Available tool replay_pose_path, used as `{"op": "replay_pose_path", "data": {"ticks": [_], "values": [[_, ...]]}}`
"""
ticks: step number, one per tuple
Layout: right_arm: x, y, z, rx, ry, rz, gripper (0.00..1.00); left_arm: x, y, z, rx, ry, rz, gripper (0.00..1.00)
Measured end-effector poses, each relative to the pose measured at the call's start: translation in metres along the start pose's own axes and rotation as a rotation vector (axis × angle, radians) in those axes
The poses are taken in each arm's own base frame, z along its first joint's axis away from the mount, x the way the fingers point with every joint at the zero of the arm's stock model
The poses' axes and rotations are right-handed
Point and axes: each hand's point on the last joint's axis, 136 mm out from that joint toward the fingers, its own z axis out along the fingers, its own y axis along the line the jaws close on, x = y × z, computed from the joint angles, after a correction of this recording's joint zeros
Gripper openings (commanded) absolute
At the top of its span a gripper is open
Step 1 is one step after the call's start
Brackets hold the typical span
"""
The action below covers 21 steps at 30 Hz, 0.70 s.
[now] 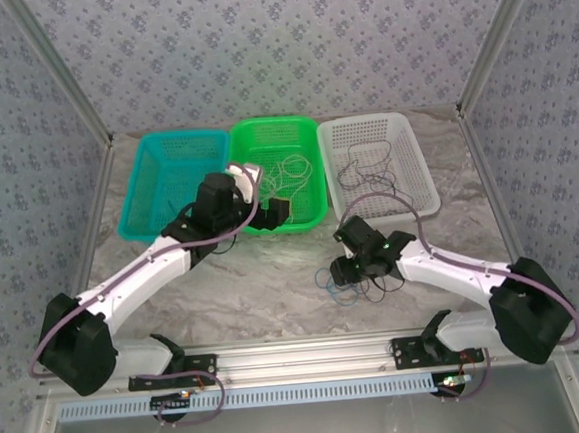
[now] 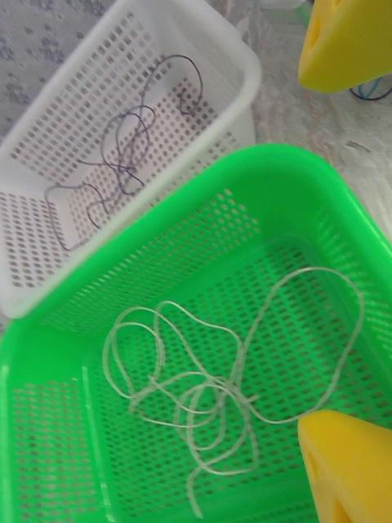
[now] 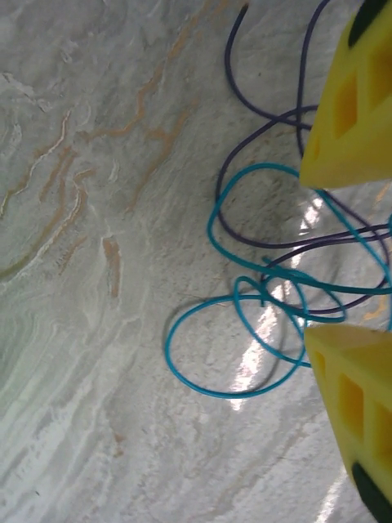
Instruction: Untangle the cables
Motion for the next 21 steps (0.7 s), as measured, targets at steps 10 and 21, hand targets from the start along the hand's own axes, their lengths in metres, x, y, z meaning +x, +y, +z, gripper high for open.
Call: {"op": "replay_pose_path", "data": {"ticks": [10,21], "values": [[-0.017,0.009,-0.016,-0.054,-0.098,-0.013,0.00,-0.007,0.005,-0.033,-0.036,-0.086,-0.023,1.00],[-0.063,0.045,-0.125,-0.281,-0.437,-0.059,0.00,0.005,-0.012,-0.031,0.051,-0.077,-0.042,0.99]]}}
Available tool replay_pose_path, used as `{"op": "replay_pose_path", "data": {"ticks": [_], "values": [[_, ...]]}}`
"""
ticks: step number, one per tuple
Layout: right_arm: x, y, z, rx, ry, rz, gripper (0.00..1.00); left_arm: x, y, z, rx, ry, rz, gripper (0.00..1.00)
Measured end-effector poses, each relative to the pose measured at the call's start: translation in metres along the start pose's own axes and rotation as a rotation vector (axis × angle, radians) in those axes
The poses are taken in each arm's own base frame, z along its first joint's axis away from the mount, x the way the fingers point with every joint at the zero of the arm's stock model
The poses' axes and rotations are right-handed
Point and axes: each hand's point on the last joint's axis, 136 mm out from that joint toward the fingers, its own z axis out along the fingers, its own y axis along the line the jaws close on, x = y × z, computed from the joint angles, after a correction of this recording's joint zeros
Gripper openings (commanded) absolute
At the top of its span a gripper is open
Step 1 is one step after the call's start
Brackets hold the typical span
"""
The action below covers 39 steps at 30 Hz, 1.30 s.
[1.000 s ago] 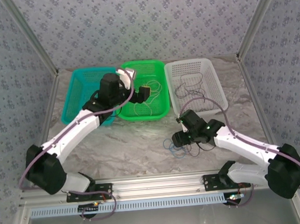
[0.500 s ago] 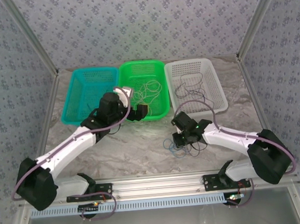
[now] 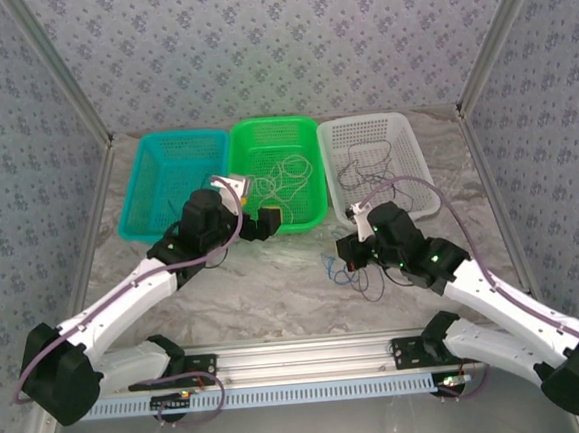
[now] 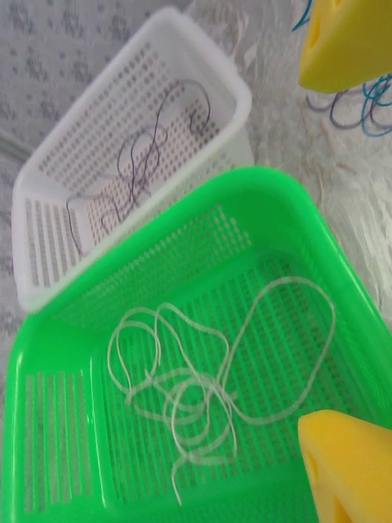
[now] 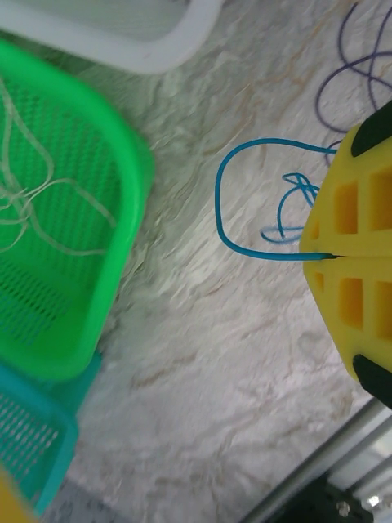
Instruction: Untangle the cables
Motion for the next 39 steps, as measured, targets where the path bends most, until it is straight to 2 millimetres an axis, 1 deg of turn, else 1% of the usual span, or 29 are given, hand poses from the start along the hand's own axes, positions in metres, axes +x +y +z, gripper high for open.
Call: {"op": "replay_pose_path", "data": {"ticks": [4,6,10,13,17,24,26,29,34,39], "values": [[-0.012,0.015,-0.008,-0.059,-0.040,-0.034,0.00,0.003,-0.031,0.005,0.141,-0.006,-0.006,0.98],[-0.017,0.021,-0.010,-0.086,-0.054,-0.046,0.00,0.004,-0.041,0.007,0.192,-0.004,-0.007,0.96],[-0.029,0.035,-0.014,-0.143,-0.084,-0.082,0.00,0.005,-0.054,0.006,0.270,0.003,0.007,0.92],[-0.037,0.045,-0.016,-0.190,-0.099,-0.109,0.00,0.009,-0.060,0.004,0.311,0.016,0.028,0.91],[-0.038,0.054,-0.013,-0.236,-0.093,-0.125,0.00,0.017,-0.066,0.004,0.342,0.032,0.061,0.88],[-0.042,0.063,-0.013,-0.290,-0.100,-0.133,0.00,0.029,-0.098,0.001,0.429,0.020,0.162,0.88],[-0.042,0.063,-0.013,-0.292,-0.099,-0.127,0.00,0.030,-0.098,0.003,0.432,0.010,0.173,0.88],[-0.049,0.065,-0.016,-0.313,-0.123,-0.116,0.00,0.037,-0.098,0.008,0.431,0.021,0.182,0.87],[-0.060,0.073,-0.021,-0.359,-0.159,-0.097,0.00,0.049,-0.109,0.013,0.441,0.037,0.218,0.87],[-0.066,0.082,-0.026,-0.408,-0.181,-0.079,0.00,0.051,-0.113,0.020,0.423,0.015,0.240,0.84]]}}
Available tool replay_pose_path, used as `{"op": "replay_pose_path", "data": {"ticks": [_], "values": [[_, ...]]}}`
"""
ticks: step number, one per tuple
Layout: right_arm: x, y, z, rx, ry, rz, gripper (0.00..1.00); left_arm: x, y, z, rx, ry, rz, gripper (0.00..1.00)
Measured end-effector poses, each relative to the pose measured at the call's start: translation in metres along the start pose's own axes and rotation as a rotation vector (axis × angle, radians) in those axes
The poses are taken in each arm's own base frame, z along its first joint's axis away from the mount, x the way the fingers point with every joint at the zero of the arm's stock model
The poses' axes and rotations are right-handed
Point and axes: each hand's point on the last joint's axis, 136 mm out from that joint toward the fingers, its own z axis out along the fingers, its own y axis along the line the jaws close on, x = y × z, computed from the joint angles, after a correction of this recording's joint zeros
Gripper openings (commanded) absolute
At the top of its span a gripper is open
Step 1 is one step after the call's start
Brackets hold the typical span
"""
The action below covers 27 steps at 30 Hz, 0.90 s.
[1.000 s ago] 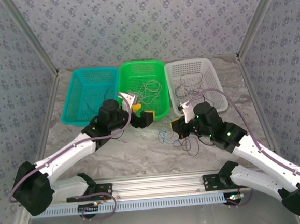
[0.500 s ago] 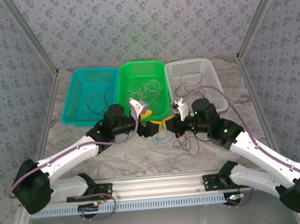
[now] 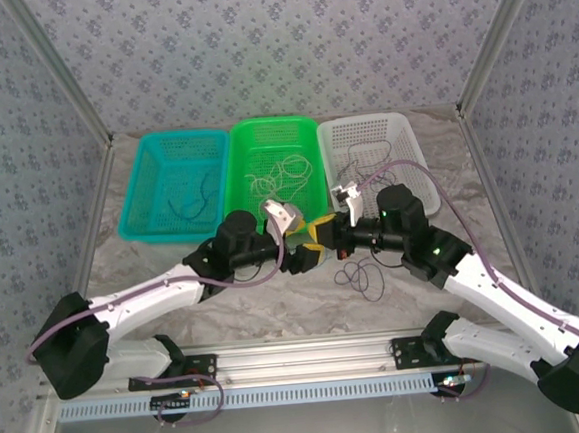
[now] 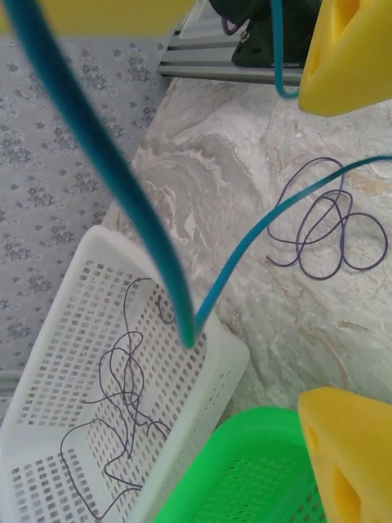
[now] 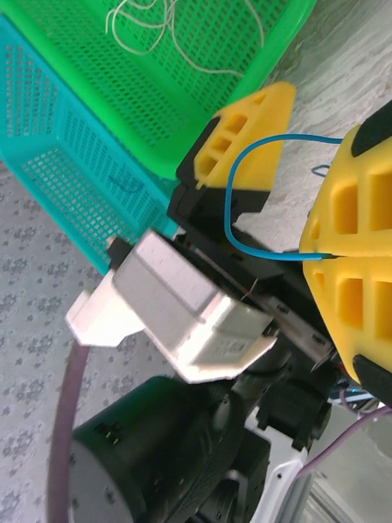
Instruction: Untangle the cables
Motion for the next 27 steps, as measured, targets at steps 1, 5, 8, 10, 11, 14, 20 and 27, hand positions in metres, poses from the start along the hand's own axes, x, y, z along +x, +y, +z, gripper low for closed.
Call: {"op": "replay_pose_path", "data": {"ticks": [1,5,8,10,11,14,20,27], "values": [[-0.002,0.002,0.000,-0.012,-0.007,0.004,0.00,-0.001,0.002,0.001,-0.013,-0.006,0.003,0.83],[-0.007,0.009,-0.001,-0.045,-0.023,0.017,0.00,-0.001,0.011,0.006,-0.069,-0.018,0.014,0.82],[-0.008,0.013,-0.002,-0.064,-0.027,0.024,0.00,0.000,0.020,0.008,-0.111,-0.024,0.014,0.81],[-0.009,0.016,-0.003,-0.078,-0.029,0.029,0.00,0.001,0.023,0.009,-0.128,-0.023,0.014,0.80],[-0.010,0.018,-0.004,-0.084,-0.029,0.031,0.00,0.002,0.024,0.010,-0.133,-0.021,0.013,0.79],[-0.012,0.021,-0.004,-0.098,-0.038,0.032,0.00,0.007,0.027,0.014,-0.144,0.002,0.019,0.70],[-0.012,0.024,-0.005,-0.116,-0.035,0.039,0.00,0.014,0.041,0.028,-0.212,0.069,0.020,0.48],[-0.006,0.025,-0.017,-0.094,-0.012,0.029,0.00,0.027,0.072,0.021,-0.360,0.094,-0.026,0.33]]}}
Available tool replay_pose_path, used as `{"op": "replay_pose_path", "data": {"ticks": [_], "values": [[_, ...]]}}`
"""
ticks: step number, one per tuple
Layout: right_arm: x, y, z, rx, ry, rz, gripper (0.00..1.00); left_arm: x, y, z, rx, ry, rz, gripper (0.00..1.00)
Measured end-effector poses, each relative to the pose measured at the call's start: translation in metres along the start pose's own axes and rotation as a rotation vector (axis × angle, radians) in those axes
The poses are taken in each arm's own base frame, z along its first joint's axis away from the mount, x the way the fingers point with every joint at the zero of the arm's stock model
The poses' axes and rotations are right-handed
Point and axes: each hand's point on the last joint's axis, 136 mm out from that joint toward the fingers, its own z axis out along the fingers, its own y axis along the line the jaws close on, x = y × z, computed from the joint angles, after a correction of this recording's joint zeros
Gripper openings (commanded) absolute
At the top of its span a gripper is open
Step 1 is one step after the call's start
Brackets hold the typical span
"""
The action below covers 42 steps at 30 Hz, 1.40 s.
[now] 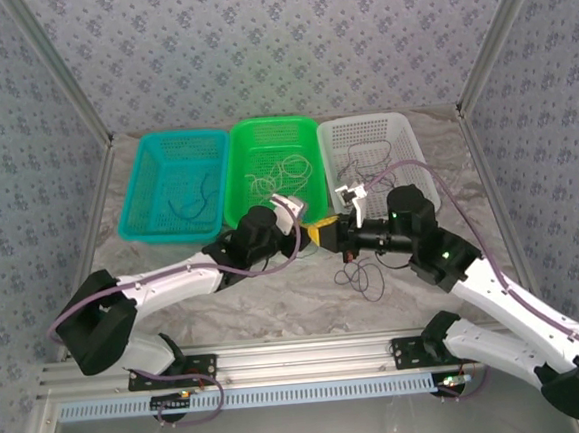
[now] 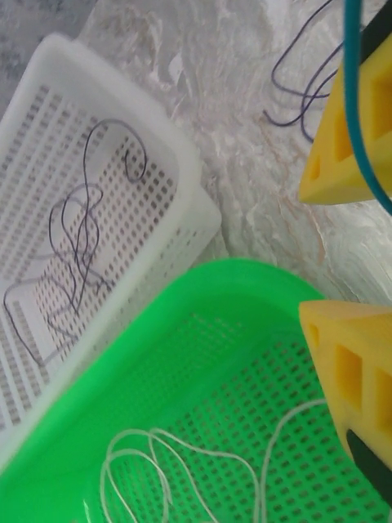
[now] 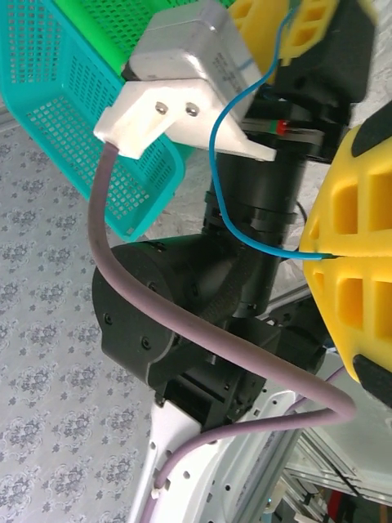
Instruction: Untangle the cables
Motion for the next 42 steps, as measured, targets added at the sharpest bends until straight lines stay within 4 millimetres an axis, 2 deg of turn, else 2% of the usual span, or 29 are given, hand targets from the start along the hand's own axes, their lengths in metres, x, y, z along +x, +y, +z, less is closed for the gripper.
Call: {"op": "replay_pose_path", "data": {"ticks": [5,7,17,21,25,28,31,34,42], "values": [[0.002,-0.014,-0.019,0.074,-0.004,0.008,0.00,0.014,0.041,-0.013,-0.110,0.005,-0.083,0.31],[0.007,-0.024,-0.022,0.118,0.011,0.021,0.00,0.014,0.051,-0.020,-0.140,-0.006,-0.100,0.30],[0.065,-0.090,-0.014,0.355,0.248,0.112,0.00,-0.011,0.058,-0.048,-0.191,-0.084,-0.097,0.32],[0.075,-0.101,-0.020,0.413,0.293,0.109,0.00,-0.015,0.067,-0.058,-0.243,-0.100,-0.092,0.28],[0.061,-0.101,-0.032,0.446,0.254,0.080,0.00,-0.011,0.092,-0.070,-0.338,-0.086,-0.107,0.28],[0.044,-0.098,-0.047,0.472,0.198,0.065,0.00,0.005,0.117,-0.079,-0.428,-0.042,-0.122,0.28],[0.031,-0.092,-0.057,0.480,0.152,0.050,0.00,0.024,0.134,-0.088,-0.507,0.013,-0.119,0.27],[0.023,-0.085,-0.059,0.463,0.130,0.039,0.00,0.030,0.139,-0.097,-0.547,0.031,-0.111,0.27],[0.026,-0.083,-0.049,0.418,0.164,0.058,0.00,0.009,0.139,-0.117,-0.562,-0.054,-0.105,0.25]]}}
